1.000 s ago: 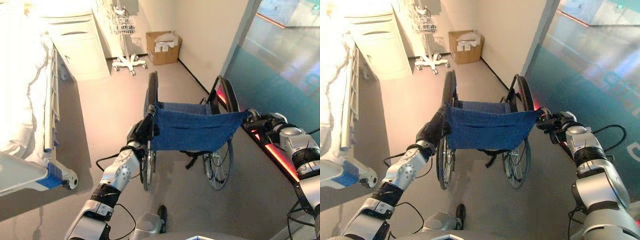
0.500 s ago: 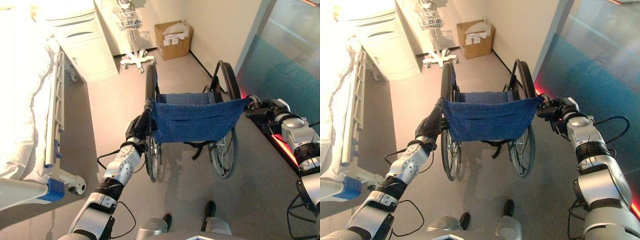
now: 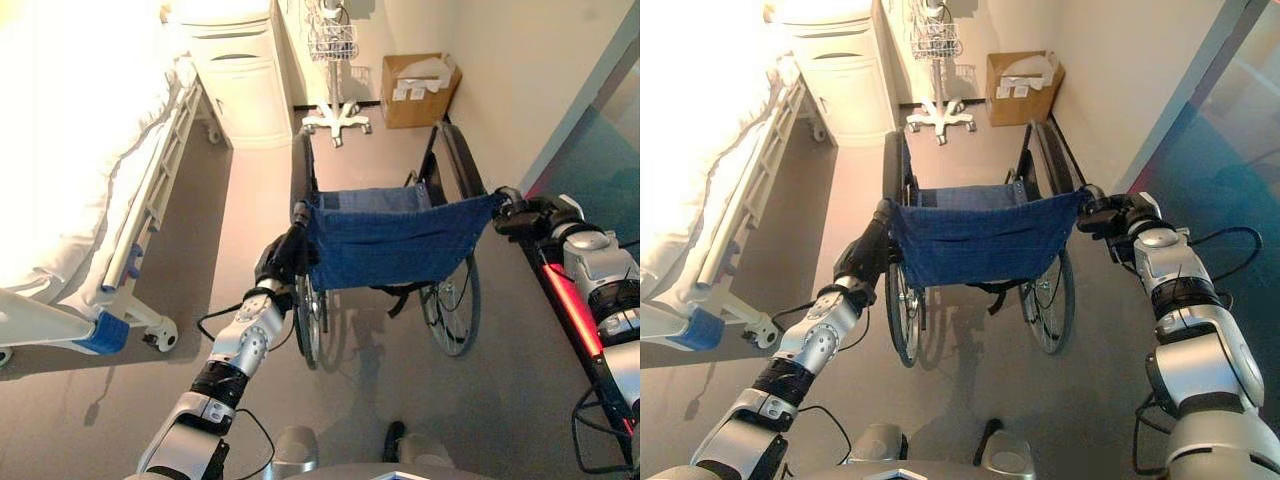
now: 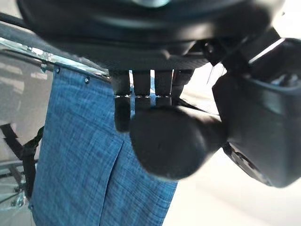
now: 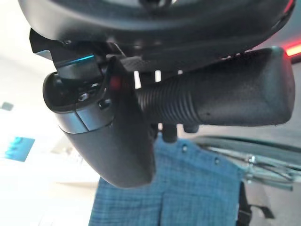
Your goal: Push the wheelchair next to the bed
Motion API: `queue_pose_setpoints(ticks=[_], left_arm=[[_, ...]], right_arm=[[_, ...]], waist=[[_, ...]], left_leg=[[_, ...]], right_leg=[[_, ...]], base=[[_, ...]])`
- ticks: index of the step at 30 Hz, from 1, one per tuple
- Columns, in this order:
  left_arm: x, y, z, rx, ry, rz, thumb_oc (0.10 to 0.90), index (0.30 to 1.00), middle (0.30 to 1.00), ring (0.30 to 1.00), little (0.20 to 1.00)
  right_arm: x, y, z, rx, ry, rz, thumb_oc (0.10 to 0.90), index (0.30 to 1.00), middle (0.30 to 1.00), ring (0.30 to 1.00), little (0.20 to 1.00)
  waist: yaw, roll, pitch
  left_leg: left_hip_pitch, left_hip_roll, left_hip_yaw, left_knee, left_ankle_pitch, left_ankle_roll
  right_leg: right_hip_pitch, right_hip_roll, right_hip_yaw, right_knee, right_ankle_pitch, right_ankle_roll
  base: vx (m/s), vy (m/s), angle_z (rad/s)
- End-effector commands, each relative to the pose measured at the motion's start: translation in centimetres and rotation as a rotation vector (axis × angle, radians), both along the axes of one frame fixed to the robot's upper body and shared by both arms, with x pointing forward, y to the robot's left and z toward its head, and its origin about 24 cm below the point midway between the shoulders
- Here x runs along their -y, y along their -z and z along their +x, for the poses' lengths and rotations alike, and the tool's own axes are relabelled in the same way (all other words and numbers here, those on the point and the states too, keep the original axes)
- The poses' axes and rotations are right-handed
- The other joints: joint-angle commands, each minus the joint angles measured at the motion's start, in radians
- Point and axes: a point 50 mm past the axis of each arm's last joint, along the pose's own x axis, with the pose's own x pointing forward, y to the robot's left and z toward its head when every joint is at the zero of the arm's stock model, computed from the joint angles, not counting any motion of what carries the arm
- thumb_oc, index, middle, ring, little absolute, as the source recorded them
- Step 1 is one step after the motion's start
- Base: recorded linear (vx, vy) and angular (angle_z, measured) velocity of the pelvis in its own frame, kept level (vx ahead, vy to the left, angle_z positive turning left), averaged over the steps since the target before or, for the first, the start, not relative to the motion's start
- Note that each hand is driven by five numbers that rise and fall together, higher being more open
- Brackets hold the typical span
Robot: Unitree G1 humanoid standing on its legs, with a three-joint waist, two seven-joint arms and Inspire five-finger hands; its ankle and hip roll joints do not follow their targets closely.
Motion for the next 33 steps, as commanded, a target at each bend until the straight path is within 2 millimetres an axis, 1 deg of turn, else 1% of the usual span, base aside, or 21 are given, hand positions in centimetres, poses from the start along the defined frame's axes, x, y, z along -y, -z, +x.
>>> queue_pose_setpoints(ticks=[1,3,4,6,9,10,11,13,14,17,18,19,20,21,22,24,26,28,29,30,33], left_arm=[[-0.7,-0.7,0.5,0.061,-0.017,0.147,0.4,0.3,0.3,0.3,0.3],[-0.5,-1.0,0.8,0.067,-0.019,0.148,0.4,0.3,0.3,0.3,0.3],[-0.5,-1.0,0.8,0.067,-0.02,0.146,0.4,0.3,0.3,0.3,0.3],[-0.2,-1.1,0.8,0.072,-0.011,0.145,0.4,0.3,0.3,0.3,0.3],[-0.5,-1.1,0.6,0.073,0.001,0.138,0.4,0.3,0.3,0.3,0.3],[-0.7,-1.0,0.4,0.075,0.0,0.135,0.4,0.3,0.3,0.3,0.3],[-0.9,-1.0,0.4,0.075,-0.004,0.131,0.4,0.3,0.3,0.3,0.3],[-1.3,-0.9,0.2,0.072,-0.021,0.126,0.4,0.3,0.3,0.3,0.3],[-1.3,-0.9,0.2,0.072,-0.023,0.126,0.4,0.3,0.3,0.3,0.3],[-1.2,-0.9,0.3,0.068,-0.047,0.126,0.4,0.3,0.3,0.3,0.3],[-1.3,-1.0,0.3,0.069,-0.046,0.132,0.4,0.3,0.3,0.3,0.3],[-1.3,-1.0,0.4,0.069,-0.045,0.133,0.4,0.3,0.3,0.3,0.3],[-1.5,-1.0,0.3,0.07,-0.037,0.145,0.4,0.3,0.3,0.3,0.3],[-1.5,-1.0,0.3,0.069,-0.035,0.148,0.4,0.3,0.3,0.3,0.3],[-1.7,-1.0,0.2,0.07,-0.029,0.159,0.4,0.3,0.3,0.3,0.3],[-1.7,-0.8,0.0,0.07,-0.026,0.17,0.4,0.3,0.3,0.3,0.3],[-1.7,-0.8,0.0,0.069,-0.03,0.171,0.4,0.3,0.3,0.3,0.3],[-1.4,-1.0,0.3,0.082,-0.015,0.172,0.4,0.3,0.3,0.3,0.3],[-1.3,-1.1,0.3,0.085,-0.009,0.17,0.4,0.3,0.3,0.3,0.3],[-1.0,-1.2,0.4,0.092,0.003,0.164,0.4,0.3,0.3,0.3,0.3],[-0.1,-1.4,0.6,0.108,0.037,0.154,0.4,0.3,0.3,0.3,0.3]], right_arm=[[-7.0,-7.2,3.5,0.305,-0.294,0.015,0.4,0.3,0.3,0.3,0.3],[-7.1,-7.5,3.6,0.309,-0.272,0.016,0.4,0.3,0.3,0.3,0.3],[-7.1,-7.4,3.6,0.309,-0.269,0.014,0.4,0.3,0.3,0.3,0.3],[-7.0,-7.0,3.5,0.304,-0.258,0.01,0.4,0.3,0.3,0.3,0.3],[-6.3,-6.6,3.2,0.297,-0.254,0.003,0.4,0.3,0.3,0.3,0.3],[-6.0,-6.6,3.1,0.291,-0.259,0.002,0.4,0.3,0.3,0.3,0.3],[-6.0,-6.6,3.1,0.288,-0.267,0.004,0.4,0.3,0.3,0.3,0.3],[-6.2,-6.6,3.3,0.279,-0.292,0.009,0.4,0.3,0.3,0.3,0.3],[-6.2,-6.6,3.3,0.279,-0.293,0.01,0.4,0.3,0.3,0.3,0.3],[-6.2,-6.2,3.4,0.268,-0.306,0.023,0.4,0.3,0.3,0.3,0.3],[-6.2,-6.2,3.3,0.277,-0.303,0.036,0.4,0.3,0.3,0.3,0.3],[-6.2,-6.3,3.3,0.28,-0.302,0.038,0.4,0.3,0.3,0.3,0.3],[-6.2,-6.3,3.3,0.29,-0.299,0.051,0.4,0.3,0.3,0.3,0.3],[-6.2,-6.2,3.2,0.291,-0.297,0.053,0.4,0.3,0.3,0.3,0.3],[-6.0,-5.9,3.0,0.291,-0.294,0.052,0.4,0.3,0.3,0.3,0.3],[-5.8,-5.8,2.9,0.29,-0.294,0.056,0.4,0.3,0.3,0.3,0.3],[-6.1,-5.7,3.0,0.287,-0.3,0.06,0.4,0.3,0.3,0.3,0.3],[-6.6,-6.3,3.4,0.296,-0.301,0.064,0.4,0.3,0.3,0.3,0.3],[-6.6,-6.5,3.4,0.3,-0.302,0.064,0.4,0.3,0.3,0.3,0.3],[-6.6,-6.6,3.5,0.31,-0.299,0.064,0.4,0.3,0.3,0.3,0.3],[-6.6,-7.1,3.5,0.336,-0.292,0.054,0.4,0.3,0.3,0.3,0.3]], waist=[[0.007,-0.039,-0.092],[0.025,-0.019,-0.091],[0.03,-0.013,-0.092],[0.054,0.003,-0.092],[0.071,0.008,-0.094],[0.077,-0.001,-0.095],[0.086,0.001,-0.094],[0.097,-0.02,-0.098],[0.098,-0.022,-0.097],[0.139,-0.051,-0.103],[0.153,-0.056,-0.104],[0.155,-0.058,-0.104],[0.164,-0.065,-0.104],[0.166,-0.065,-0.104],[0.169,-0.063,-0.106],[0.163,-0.04,-0.112],[0.154,-0.035,-0.113],[0.149,-0.029,-0.109],[0.148,-0.028,-0.107],[0.139,-0.028,-0.101],[0.105,-0.032,-0.084]], left_leg=[[0.005,-0.064,0.107,-0.023,0.029,0.05],[-0.018,-0.112,0.14,-0.203,0.048,0.055],[-0.037,-0.122,0.148,-0.244,0.063,0.053],[-0.116,-0.13,0.192,-0.385,0.156,0.041],[-0.157,-0.124,0.214,-0.445,0.228,0.031],[-0.161,-0.138,0.203,-0.444,0.228,0.025],[-0.174,-0.133,0.21,-0.413,0.228,0.04],[-0.162,-0.158,0.208,-0.375,0.138,0.067],[-0.161,-0.159,0.21,-0.369,0.131,0.07],[-0.159,-0.17,0.206,-0.306,0.055,0.122],[-0.147,-0.175,0.199,-0.306,0.045,0.14],[-0.145,-0.178,0.197,-0.306,0.043,0.143],[-0.13,-0.196,0.172,-0.308,0.036,0.158],[-0.128,-0.199,0.167,-0.309,0.035,0.161],[-0.109,-0.209,0.144,-0.312,0.029,0.17],[-0.08,-0.2,0.121,-0.326,0.038,0.18],[-0.049,-0.203,0.105,-0.332,0.027,0.183],[-0.014,-0.191,0.085,-0.34,0.022,0.165],[-0.008,-0.187,0.08,-0.341,0.022,0.16],[0.005,-0.181,0.066,-0.338,0.016,0.15],[0.023,-0.177,0.035,-0.325,-0.018,0.141]], right_leg=[[0.056,0.005,-0.005,-0.094,0.057,0.023],[0.105,0.052,-0.015,-0.113,0.032,0.023],[0.119,0.066,-0.014,-0.119,0.027,0.022],[0.187,0.119,-0.002,-0.146,-0.003,0.015],[0.23,0.148,0.006,-0.155,-0.033,0.004],[0.247,0.152,0.015,-0.146,-0.066,-0.001],[0.243,0.159,0.011,-0.136,-0.068,-0.01],[0.245,0.14,0.018,-0.099,-0.104,-0.006],[0.246,0.136,0.016,-0.094,-0.109,-0.005],[0.266,0.087,-0.031,-0.006,-0.141,0.019],[0.26,0.048,-0.055,0.091,-0.112,0.048],[0.256,0.043,-0.054,0.105,-0.108,0.053],[0.24,0.004,-0.059,0.213,-0.057,0.086],[0.237,-0.008,-0.061,0.238,-0.044,0.091],[0.216,-0.054,-0.061,0.344,0.02,0.106],[0.176,-0.059,-0.039,0.432,0.079,0.099],[0.145,-0.076,-0.032,0.417,0.084,0.094],[0.127,-0.108,-0.064,0.214,0.069,0.089],[0.12,-0.11,-0.065,0.177,0.064,0.09],[0.094,-0.115,-0.052,0.077,0.073,0.093],[0.009,-0.132,0.015,-0.073,0.164,0.124]], base=[[0.24,-0.116,0.35],[0.31,-0.109,0.28],[0.4,-0.117,0.17],[0.35,-0.087,0.03],[0.33,-0.057,-0.19],[0.27,-0.06,-0.26],[0.34,-0.055,-0.27],[0.31,-0.005,-0.24],[0.38,-0.007,-0.29],[0.32,-0.025,-0.26],[0.2,0.018,-0.18],[0.26,0.049,-0.34],[0.19,0.042,-0.27],[0.31,0.086,-0.14],[0.2,0.083,0.08],[0.24,0.058,0.24],[0.23,-0.05,0.31],[0.23,-0.203,0.1],[0.16,-0.242,-0.36],[0.12,-0.243,-0.46],[0.1,-0.277,0.0]])
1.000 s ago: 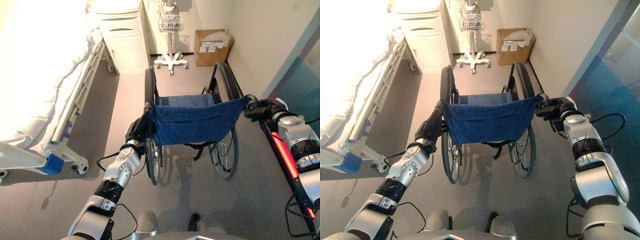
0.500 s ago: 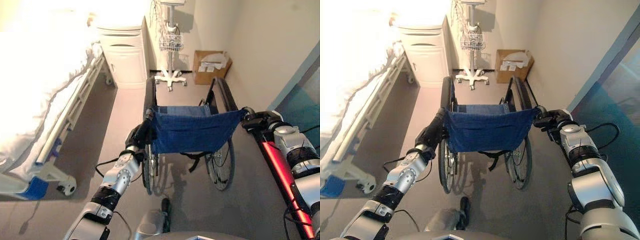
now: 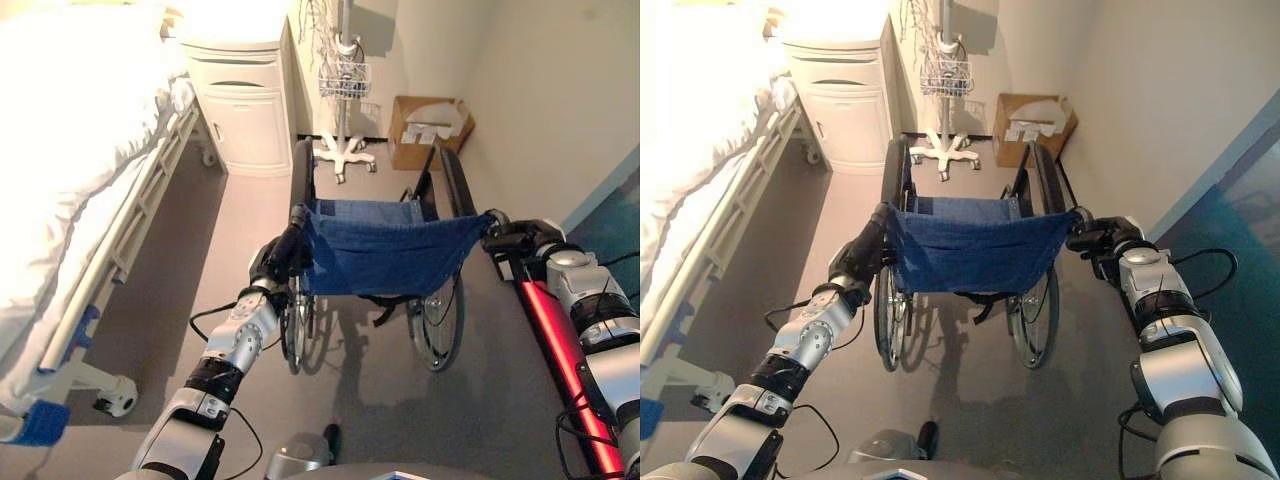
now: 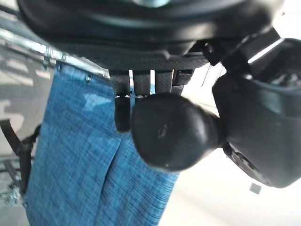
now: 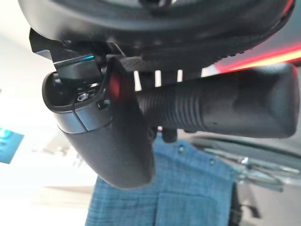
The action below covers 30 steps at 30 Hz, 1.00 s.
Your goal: Push the wheelchair next to the bed
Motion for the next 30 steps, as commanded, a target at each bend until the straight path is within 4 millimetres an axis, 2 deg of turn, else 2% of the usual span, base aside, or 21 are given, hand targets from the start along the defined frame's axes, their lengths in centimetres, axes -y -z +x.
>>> queue_pose_setpoints(ticks=[1,2,3,7,10,12,14,15,16,18,20,23,24,26,27,28,29,30], left_arm=[[1.0,-1.3,0.4,0.115,0.063,0.126,0.4,0.3,0.3,0.3,0.3],[1.5,-1.4,0.5,0.12,0.078,0.13,0.4,0.3,0.3,0.3,0.3],[1.6,-1.4,0.5,0.122,0.085,0.132,0.4,0.3,0.3,0.3,0.3],[1.3,-1.4,0.5,0.118,0.086,0.144,0.4,0.3,0.3,0.3,0.3],[0.5,-1.6,0.4,0.115,0.059,0.149,0.4,0.3,0.3,0.3,0.3],[0.2,-1.8,0.4,0.113,0.058,0.149,0.4,0.3,0.3,0.3,0.3],[0.1,-1.8,0.4,0.104,0.047,0.142,0.4,0.3,0.3,0.3,0.3],[0.2,-1.7,0.4,0.103,0.044,0.136,0.4,0.3,0.3,0.3,0.3],[0.5,-1.7,0.4,0.103,0.053,0.13,0.4,0.3,0.3,0.3,0.3],[1.0,-1.8,0.4,0.111,0.067,0.117,0.4,0.3,0.3,0.3,0.3],[1.4,-1.8,0.3,0.116,0.082,0.103,0.4,0.3,0.3,0.3,0.3],[2.3,-1.9,0.5,0.125,0.095,0.083,0.4,0.3,0.3,0.3,0.3],[2.5,-1.9,0.6,0.128,0.096,0.082,0.4,0.3,0.3,0.3,0.3],[3.0,-1.9,0.8,0.129,0.091,0.077,0.4,0.3,0.3,0.3,0.3],[3.1,-1.9,0.9,0.129,0.091,0.074,0.4,0.3,0.3,0.3,0.3],[3.7,-2.0,1.0,0.125,0.098,0.058,0.4,0.3,0.3,0.3,0.3],[3.8,-2.0,1.0,0.123,0.099,0.053,0.4,0.3,0.3,0.3,0.3],[4.3,-2.0,1.0,0.126,0.1,0.046,0.4,0.3,0.3,0.3,0.3]], right_arm=[[-6.3,-9.4,4.0,0.362,-0.279,0.002,0.4,0.3,0.3,0.3,0.3],[-6.2,-9.5,3.9,0.367,-0.27,0.0,0.4,0.3,0.3,0.3,0.3],[-6.1,-9.6,3.9,0.369,-0.265,-0.001,0.4,0.3,0.3,0.3,0.3],[-5.8,-9.5,3.8,0.36,-0.254,0.005,0.4,0.3,0.3,0.3,0.3],[-5.5,-9.2,3.7,0.353,-0.246,0.018,0.4,0.3,0.3,0.3,0.3],[-5.5,-9.0,3.6,0.342,-0.231,0.016,0.4,0.3,0.3,0.3,0.3],[-5.8,-9.0,3.6,0.324,-0.232,0.013,0.4,0.3,0.3,0.3,0.3],[-6.1,-9.0,3.7,0.318,-0.239,0.01,0.4,0.3,0.3,0.3,0.3],[-6.2,-8.8,3.7,0.309,-0.239,0.0,0.4,0.3,0.3,0.3,0.3],[-6.3,-8.8,3.8,0.307,-0.228,-0.01,0.4,0.3,0.3,0.3,0.3],[-6.3,-8.7,3.9,0.309,-0.223,-0.017,0.4,0.3,0.3,0.3,0.3],[-6.1,-8.9,4.0,0.314,-0.195,-0.024,0.4,0.3,0.3,0.3,0.3],[-6.0,-8.9,4.0,0.314,-0.193,-0.028,0.4,0.3,0.3,0.3,0.3],[-6.2,-9.0,4.3,0.311,-0.195,-0.038,0.4,0.3,0.3,0.3,0.3],[-6.3,-9.0,4.3,0.31,-0.194,-0.039,0.4,0.3,0.3,0.3,0.3],[-6.4,-9.0,4.3,0.312,-0.189,-0.042,0.4,0.3,0.3,0.3,0.3],[-6.4,-9.0,4.3,0.311,-0.188,-0.043,0.4,0.3,0.3,0.3,0.3],[-6.6,-8.8,4.3,0.314,-0.186,-0.046,0.4,0.3,0.3,0.3,0.3]], waist=[[-0.019,-0.091,-0.035],[-0.036,-0.098,-0.027],[-0.043,-0.103,-0.024],[-0.048,-0.112,-0.009],[-0.035,-0.119,-0.011],[-0.045,-0.117,-0.009],[-0.057,-0.116,-0.012],[-0.061,-0.113,-0.016],[-0.066,-0.112,-0.018],[-0.07,-0.113,-0.018],[-0.077,-0.113,-0.02],[-0.09,-0.107,-0.024],[-0.09,-0.105,-0.025],[-0.085,-0.089,-0.028],[-0.086,-0.083,-0.03],[-0.087,-0.072,-0.033],[-0.086,-0.071,-0.032],[-0.081,-0.063,-0.029]], left_leg=[[-0.072,-0.02,0.13,0.136,-0.156,-0.1],[-0.06,-0.028,0.106,0.147,-0.189,-0.097],[-0.052,-0.03,0.093,0.152,-0.206,-0.096],[-0.034,-0.008,0.047,0.207,-0.258,-0.106],[-0.056,0.044,0.017,0.282,-0.27,-0.135],[-0.062,0.092,0.008,0.315,-0.271,-0.157],[-0.02,0.136,0.019,0.31,-0.258,-0.179],[-0.011,0.155,0.025,0.31,-0.232,-0.189],[-0.019,0.172,0.028,0.335,-0.184,-0.195],[-0.033,0.179,0.039,0.379,-0.141,-0.195],[-0.037,0.187,0.087,0.419,-0.121,-0.193],[-0.043,0.219,0.203,0.446,-0.092,-0.206],[-0.044,0.208,0.21,0.435,-0.1,-0.205],[-0.033,0.153,0.223,0.351,-0.117,-0.195],[-0.033,0.14,0.232,0.321,-0.116,-0.192],[-0.038,0.104,0.26,0.256,-0.115,-0.185],[-0.039,0.098,0.265,0.244,-0.115,-0.184],[-0.077,0.071,0.296,0.192,-0.088,-0.185]], right_leg=[[-0.147,-0.09,0.127,-0.147,0.366,0.074],[-0.181,-0.101,0.167,-0.185,0.415,0.091],[-0.2,-0.109,0.187,-0.204,0.436,0.096],[-0.191,-0.133,0.225,-0.196,0.441,0.103],[-0.145,-0.127,0.229,-0.135,0.366,0.099],[-0.138,-0.097,0.247,-0.086,0.295,0.096],[-0.131,-0.075,0.234,-0.04,0.246,0.074],[-0.127,-0.066,0.223,-0.032,0.232,0.061],[-0.118,-0.047,0.213,-0.026,0.214,0.038],[-0.098,-0.026,0.188,-0.036,0.202,0.007],[-0.082,-0.007,0.154,-0.046,0.191,-0.019],[-0.049,0.011,0.053,-0.058,0.168,-0.05],[-0.043,0.013,0.039,-0.061,0.164,-0.05],[-0.025,0.036,0.021,-0.068,0.154,-0.044],[-0.02,0.047,0.018,-0.07,0.15,-0.045],[0.0,0.072,0.009,-0.083,0.142,-0.048],[0.005,0.075,0.007,-0.086,0.141,-0.048],[0.035,0.1,-0.003,-0.109,0.135,-0.051]], base=[[0.22,-0.393,0.68],[0.25,-0.411,0.76],[0.22,-0.294,0.85],[0.23,-0.394,1.07],[0.2,-0.545,1.01],[0.22,-0.516,0.73],[0.21,-0.397,0.71],[0.16,-0.379,0.58],[0.14,-0.386,0.46],[0.11,-0.382,0.47],[0.07,-0.348,0.25],[0.03,-0.26,0.23],[0.06,-0.226,0.52],[0.09,-0.124,0.5],[0.13,-0.102,0.33],[0.1,-0.065,0.23],[0.17,-0.093,0.34],[0.12,-0.062,0.27]])
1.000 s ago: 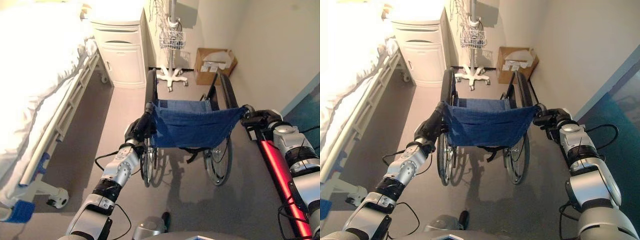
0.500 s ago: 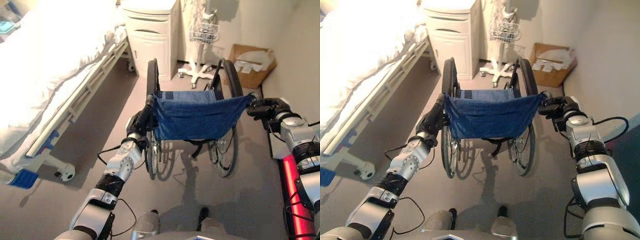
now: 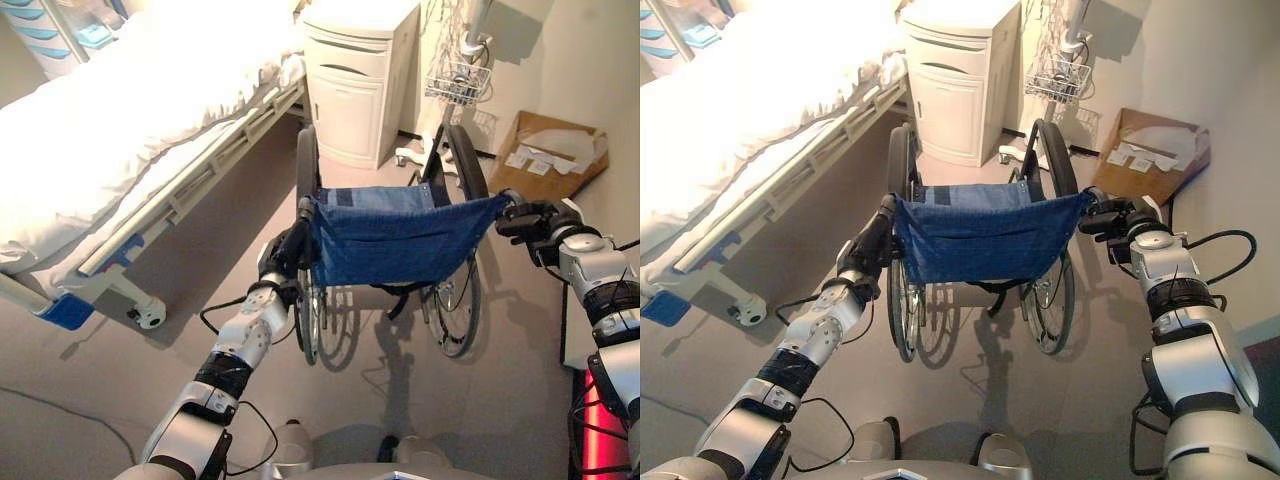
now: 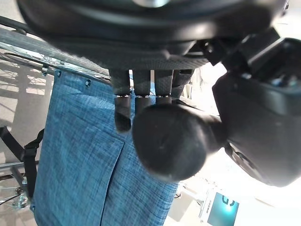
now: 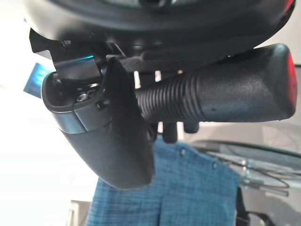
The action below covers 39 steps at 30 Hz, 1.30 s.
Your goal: Push the wheelchair next to the bed
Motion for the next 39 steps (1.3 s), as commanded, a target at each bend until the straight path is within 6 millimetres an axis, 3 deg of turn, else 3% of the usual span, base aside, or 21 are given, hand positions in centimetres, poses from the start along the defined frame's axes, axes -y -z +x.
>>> queue_pose_setpoints(ticks=[1,2,3,6,8,9,10,12,16,19,20,24,26,28,29,31,32,35,39], left_arm=[[2.1,-1.6,0.6,0.119,0.054,0.048,0.4,0.3,0.3,0.3,0.3],[2.3,-1.6,0.6,0.121,0.051,0.045,0.4,0.3,0.3,0.3,0.3],[2.4,-1.7,0.5,0.125,0.042,0.038,0.4,0.3,0.3,0.3,0.3],[1.7,-1.8,0.5,0.137,0.009,0.051,0.4,0.3,0.3,0.3,0.3],[1.4,-1.9,0.5,0.138,-0.006,0.056,0.4,0.3,0.3,0.3,0.3],[0.6,-2.0,0.7,0.143,-0.056,0.064,0.4,0.3,0.3,0.3,0.3],[0.6,-2.0,0.7,0.144,-0.06,0.064,0.4,0.3,0.3,0.3,0.3],[0.5,-2.1,0.9,0.152,-0.096,0.068,0.4,0.3,0.3,0.3,0.3],[0.2,-2.8,1.1,0.182,-0.14,0.076,0.4,0.3,0.3,0.3,0.3],[-0.6,-3.2,1.1,0.209,-0.185,0.09,0.4,0.3,0.3,0.3,0.3],[-0.9,-3.3,0.9,0.213,-0.21,0.101,0.4,0.3,0.3,0.3,0.3],[-1.8,-3.1,0.5,0.224,-0.271,0.11,0.4,0.3,0.3,0.3,0.3],[-2.1,-3.2,0.5,0.224,-0.304,0.1,0.4,0.3,0.3,0.3,0.3],[-1.9,-3.1,0.6,0.219,-0.312,0.092,0.4,0.3,0.3,0.3,0.3],[-1.6,-3.1,0.7,0.219,-0.315,0.089,0.4,0.3,0.3,0.3,0.3],[-1.4,-3.0,0.7,0.218,-0.327,0.079,0.4,0.3,0.3,0.3,0.3],[-1.5,-3.1,0.6,0.221,-0.346,0.072,0.4,0.3,0.3,0.3,0.3],[-1.5,-3.1,0.7,0.225,-0.365,0.079,0.4,0.3,0.3,0.3,0.3],[-1.8,-2.7,0.8,0.209,-0.365,0.11,0.4,0.3,0.3,0.3,0.3]], right_arm=[[-8.1,-7.0,4.3,0.311,-0.281,-0.011,0.4,0.3,0.3,0.3,0.3],[-8.2,-6.9,4.2,0.311,-0.284,-0.012,0.4,0.3,0.3,0.3,0.3],[-8.2,-6.8,4.2,0.314,-0.29,-0.01,0.4,0.3,0.3,0.3,0.3],[-7.9,-7.0,4.2,0.305,-0.312,-0.008,0.4,0.3,0.3,0.3,0.3],[-7.9,-7.0,4.3,0.303,-0.319,-0.006,0.4,0.3,0.3,0.3,0.3],[-8.1,-7.0,4.5,0.296,-0.341,-0.001,0.4,0.3,0.3,0.3,0.3],[-8.2,-7.0,4.5,0.296,-0.343,0.0,0.4,0.3,0.3,0.3,0.3],[-8.4,-6.8,4.6,0.291,-0.351,0.009,0.4,0.3,0.3,0.3,0.3],[-8.6,-6.8,4.6,0.307,-0.348,0.029,0.4,0.3,0.3,0.3,0.3],[-8.8,-6.5,4.5,0.321,-0.36,0.043,0.4,0.3,0.3,0.3,0.3],[-9.0,-6.4,4.4,0.329,-0.368,0.049,0.4,0.3,0.3,0.3,0.3],[-9.2,-6.3,4.2,0.332,-0.39,0.064,0.4,0.3,0.3,0.3,0.3],[-9.5,-6.2,4.2,0.329,-0.394,0.069,0.4,0.3,0.3,0.3,0.3],[-10.1,-6.4,4.5,0.33,-0.396,0.074,0.4,0.3,0.3,0.3,0.3],[-10.3,-6.8,4.7,0.333,-0.396,0.071,0.4,0.3,0.3,0.3,0.3],[-10.2,-7.0,4.6,0.34,-0.393,0.074,0.4,0.3,0.3,0.3,0.3],[-10.2,-7.0,4.5,0.349,-0.392,0.08,0.4,0.3,0.3,0.3,0.3],[-10.3,-6.7,4.4,0.355,-0.39,0.09,0.4,0.3,0.3,0.3,0.3],[-9.7,-6.3,4.2,0.334,-0.343,0.095,0.4,0.3,0.3,0.3,0.3]], waist=[[0.054,-0.005,-0.083],[0.06,-0.002,-0.08],[0.081,0.002,-0.077],[0.114,-0.001,-0.081],[0.122,-0.004,-0.082],[0.139,-0.015,-0.089],[0.14,-0.016,-0.09],[0.154,-0.035,-0.096],[0.184,-0.053,-0.096],[0.2,-0.066,-0.095],[0.205,-0.058,-0.101],[0.189,-0.042,-0.108],[0.174,-0.032,-0.108],[0.164,-0.021,-0.104],[0.149,-0.019,-0.097],[0.129,-0.023,-0.096],[0.107,-0.033,-0.089],[0.057,-0.054,-0.071],[0.021,-0.051,-0.062]], left_leg=[[-0.04,-0.105,0.066,-0.004,-0.061,0.015],[-0.063,-0.115,0.066,-0.022,-0.052,0.004],[-0.127,-0.119,0.095,-0.066,0.024,0.004],[-0.178,-0.132,0.076,-0.066,0.061,0.005],[-0.182,-0.138,0.07,-0.052,0.047,0.012],[-0.178,-0.147,0.076,-0.03,-0.008,0.039],[-0.178,-0.147,0.078,-0.027,-0.013,0.041],[-0.165,-0.16,0.076,0.006,-0.076,0.058],[-0.163,-0.175,0.056,0.034,-0.106,0.083],[-0.14,-0.199,0.031,0.021,-0.111,0.106],[-0.127,-0.202,0.02,-0.002,-0.088,0.121],[-0.071,-0.22,-0.03,-0.03,-0.096,0.138],[-0.032,-0.22,-0.045,-0.045,-0.107,0.142],[0.008,-0.209,-0.062,-0.065,-0.109,0.133],[0.032,-0.205,-0.079,-0.076,-0.116,0.124],[0.047,-0.204,-0.092,-0.084,-0.127,0.12],[0.066,-0.216,-0.107,-0.086,-0.15,0.118],[0.108,-0.251,-0.149,-0.081,-0.213,0.129],[0.157,-0.258,-0.199,-0.054,-0.267,0.14]], right_leg=[[0.025,0.051,0.008,-0.09,0.076,-0.001],[0.053,0.065,0.015,-0.099,0.056,0.002],[0.09,0.092,0.01,-0.128,0.051,-0.011],[0.123,0.113,0.017,-0.138,0.028,-0.026],[0.125,0.112,0.02,-0.135,0.023,-0.028],[0.133,0.103,0.017,-0.118,0.005,-0.028],[0.134,0.102,0.017,-0.116,0.003,-0.028],[0.154,0.08,0.003,-0.082,-0.037,-0.018],[0.153,0.047,-0.025,-0.009,-0.064,0.002],[0.141,-0.006,-0.036,0.118,0.004,0.055],[0.127,-0.025,-0.039,0.186,0.079,0.063],[0.077,-0.054,0.023,0.383,0.167,0.075],[0.028,-0.073,0.036,0.4,0.176,0.071],[-0.015,-0.092,0.017,0.304,0.151,0.063],[-0.057,-0.081,0.015,0.181,0.139,0.062],[-0.105,-0.067,0.026,0.074,0.149,0.066],[-0.159,-0.069,0.043,-0.024,0.214,0.09],[-0.262,-0.065,0.106,-0.16,0.354,0.142],[-0.3,-0.054,0.169,-0.149,0.365,0.135]], base=[[0.21,-0.08,0.26],[0.19,-0.09,-0.01],[0.2,-0.09,0.02],[0.22,-0.057,-0.23],[0.22,-0.008,-0.52],[0.22,0.013,-0.65],[0.32,0.009,-0.96],[0.29,0.002,-0.77],[0.21,0.017,-0.06],[0.21,0.078,0.04],[0.17,0.111,0.12],[0.2,0.11,0.05],[0.21,0.031,0.28],[0.23,-0.119,0.19],[0.15,-0.174,-0.13],[0.15,-0.204,-0.36],[0.23,-0.261,-0.35],[0.27,-0.206,0.05],[0.33,-0.227,0.85]])
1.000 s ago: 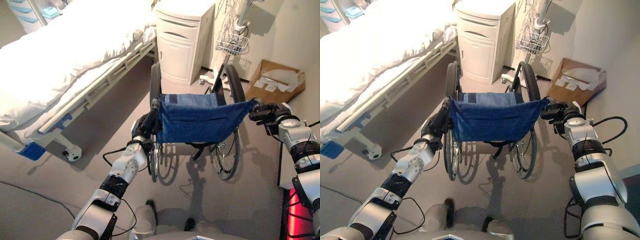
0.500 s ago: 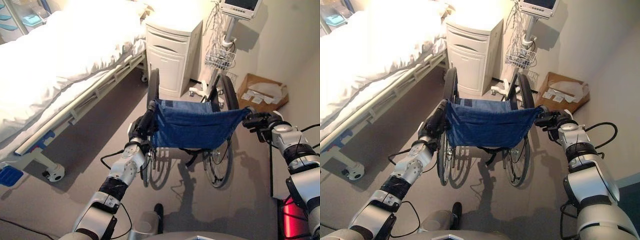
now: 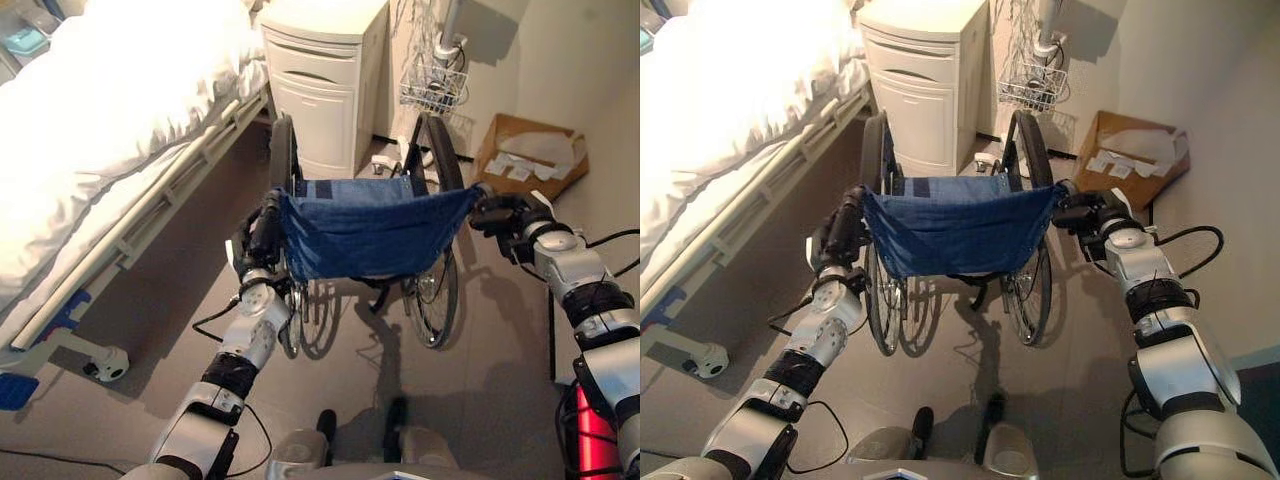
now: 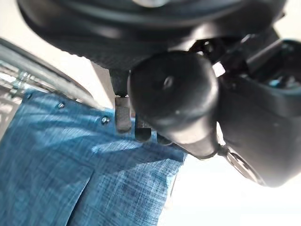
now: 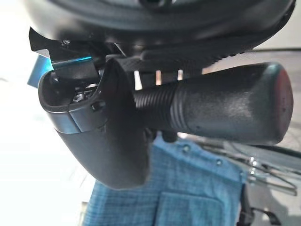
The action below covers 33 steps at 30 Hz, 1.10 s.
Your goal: Push the wheelchair next to the bed
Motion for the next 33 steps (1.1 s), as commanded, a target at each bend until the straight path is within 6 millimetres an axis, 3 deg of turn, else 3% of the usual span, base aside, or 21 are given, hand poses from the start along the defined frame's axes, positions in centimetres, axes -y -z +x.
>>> queue_pose_setpoints(ticks=[1,5,8,9,11,13,15,18,20,23,33], left_arm=[[0.7,-1.5,0.6,0.077,0.035,0.072,0.4,0.3,0.3,0.3,0.3],[-0.6,-1.5,0.9,0.051,0.036,0.097,0.4,0.3,0.3,0.3,0.3],[-0.9,-1.7,1.0,0.043,0.041,0.113,0.4,0.3,0.3,0.3,0.3],[-0.9,-1.8,1.1,0.045,0.048,0.118,0.4,0.3,0.3,0.3,0.3],[-1.1,-2.1,1.3,0.05,0.064,0.127,0.4,0.3,0.3,0.3,0.3],[-1.1,-2.3,1.5,0.049,0.08,0.134,0.4,0.3,0.3,0.3,0.3],[-1.0,-2.4,1.7,0.051,0.106,0.149,0.4,0.3,0.3,0.3,0.3],[-1.3,-2.8,2.2,0.055,0.123,0.163,0.4,0.3,0.3,0.3,0.3],[-1.4,-3.1,2.7,0.055,0.129,0.17,0.4,0.3,0.3,0.3,0.3],[-1.8,-3.2,2.9,0.051,0.133,0.179,0.4,0.3,0.3,0.3,0.3],[-2.2,-6.4,4.9,0.104,0.192,0.253,0.4,0.3,0.3,0.3,0.3]], right_arm=[[-4.3,-6.4,2.6,0.258,-0.176,0.068,0.4,0.3,0.3,0.3,0.3],[-4.1,-5.2,2.5,0.22,-0.153,0.056,0.4,0.3,0.3,0.3,0.3],[-4.2,-4.9,2.3,0.205,-0.159,0.051,0.4,0.3,0.3,0.3,0.3],[-3.9,-4.9,2.1,0.204,-0.164,0.041,0.4,0.3,0.3,0.3,0.3],[-3.7,-4.8,1.9,0.211,-0.169,0.042,0.4,0.3,0.3,0.3,0.3],[-3.6,-4.6,1.8,0.214,-0.161,0.042,0.4,0.3,0.3,0.3,0.3],[-3.5,-4.4,1.8,0.216,-0.154,0.041,0.4,0.3,0.3,0.3,0.3],[-3.9,-4.7,2.0,0.224,-0.146,0.049,0.4,0.3,0.3,0.3,0.3],[-4.3,-4.7,2.1,0.225,-0.148,0.049,0.4,0.3,0.3,0.3,0.3],[-3.8,-4.6,2.1,0.216,-0.147,0.044,0.4,0.3,0.3,0.3,0.3],[-3.4,-5.1,2.1,0.246,-0.076,0.103,0.4,0.3,0.3,0.3,0.3]], waist=[[0.036,-0.043,-0.069],[0.007,-0.024,-0.105],[-0.02,-0.011,-0.127],[-0.029,-0.016,-0.126],[-0.032,-0.023,-0.12],[-0.03,-0.029,-0.114],[-0.016,-0.027,-0.098],[0.004,-0.022,-0.089],[0.025,-0.016,-0.089],[0.049,-0.016,-0.086],[0.044,-0.007,-0.085]], left_leg=[[0.11,-0.09,0.148,0.102,-0.238,0.009],[0.126,-0.045,0.191,0.184,-0.23,-0.036],[0.133,0.01,0.242,0.305,-0.089,-0.101],[0.1,0.033,0.285,0.415,-0.029,-0.126],[0.045,0.051,0.332,0.526,-0.007,-0.14],[-0.013,0.085,0.361,0.542,-0.012,-0.141],[-0.053,0.099,0.374,0.462,-0.041,-0.122],[-0.08,0.083,0.389,0.266,-0.042,-0.105],[-0.124,0.063,0.372,0.139,-0.007,-0.109],[-0.185,0.061,0.344,0.122,0.04,-0.123],[-0.132,0.021,0.353,0.032,0.006,-0.088]], right_leg=[[-0.055,-0.017,0.036,0.096,0.168,-0.039],[-0.023,0.015,0.047,0.161,0.08,-0.09],[0.015,0.043,0.018,0.158,0.034,-0.137],[0.045,0.047,0.001,0.149,0.017,-0.16],[0.082,0.048,-0.034,0.147,-0.011,-0.182],[0.116,0.049,-0.049,0.143,-0.03,-0.188],[0.157,0.062,-0.047,0.144,-0.057,-0.183],[0.215,0.085,-0.043,0.127,-0.08,-0.174],[0.254,0.104,-0.031,0.097,-0.09,-0.171],[0.299,0.11,-0.01,0.074,-0.104,-0.171],[0.258,0.08,-0.043,0.083,-0.098,-0.139]], base=[[0.26,-0.278,1.06],[0.28,-0.295,1.02],[0.17,-0.244,0.72],[0.17,-0.29,0.13],[0.18,-0.276,0.21],[0.15,-0.172,0.12],[0.19,-0.104,0.07],[0.21,0.002,0.12],[0.24,0.036,-0.01],[0.19,0.037,-0.29],[0.06,0.079,-0.07]])
